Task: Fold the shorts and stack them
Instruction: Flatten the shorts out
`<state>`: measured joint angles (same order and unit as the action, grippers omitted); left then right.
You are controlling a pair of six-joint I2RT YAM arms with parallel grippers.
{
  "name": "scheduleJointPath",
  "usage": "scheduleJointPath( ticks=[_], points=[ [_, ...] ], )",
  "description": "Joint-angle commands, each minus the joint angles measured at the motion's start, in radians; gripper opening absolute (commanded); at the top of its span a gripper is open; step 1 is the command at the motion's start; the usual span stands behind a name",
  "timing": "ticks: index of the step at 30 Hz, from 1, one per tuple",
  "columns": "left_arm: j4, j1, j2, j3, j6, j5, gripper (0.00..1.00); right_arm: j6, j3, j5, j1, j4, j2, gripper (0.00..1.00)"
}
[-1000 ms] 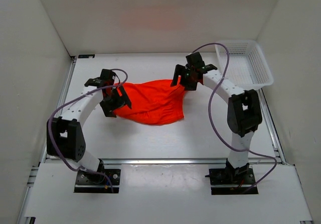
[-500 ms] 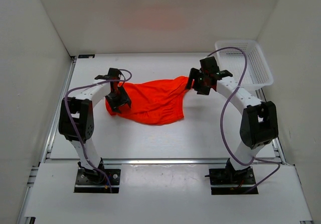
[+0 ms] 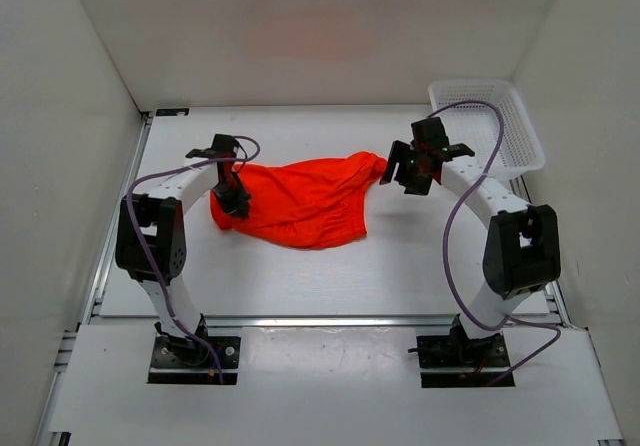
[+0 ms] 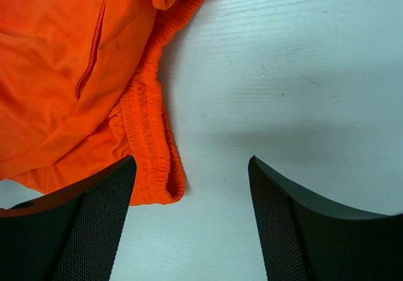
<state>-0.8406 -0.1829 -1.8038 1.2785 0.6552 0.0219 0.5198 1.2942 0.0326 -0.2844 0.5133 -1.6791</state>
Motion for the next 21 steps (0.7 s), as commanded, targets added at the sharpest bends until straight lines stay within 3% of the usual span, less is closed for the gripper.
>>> scheduleJointPath(
  ticks=[1,8,16,19,21],
  points=[
    [-0.006,0.028,0.115,0.044,-0.016,0.007,0.10,-0.014,0.075,0.027,0.001,0.002,-0.030,0.77],
    [-0.049,0.079,0.247,0.088,-0.016,0.027,0.10,0.029,0.296,0.096,0.001,0.022,-0.232,0.77],
    [-0.071,0.088,0.236,0.145,-0.016,0.046,0.10,0.089,0.522,0.153,-0.010,0.062,-0.470,0.78],
    [-0.081,0.088,0.227,0.165,-0.025,0.046,0.10,0.089,0.570,0.167,-0.019,0.062,-0.514,0.72],
    [-0.092,0.088,0.227,0.177,-0.025,0.046,0.10,0.098,0.583,0.167,-0.029,0.071,-0.539,0.61]
  ],
)
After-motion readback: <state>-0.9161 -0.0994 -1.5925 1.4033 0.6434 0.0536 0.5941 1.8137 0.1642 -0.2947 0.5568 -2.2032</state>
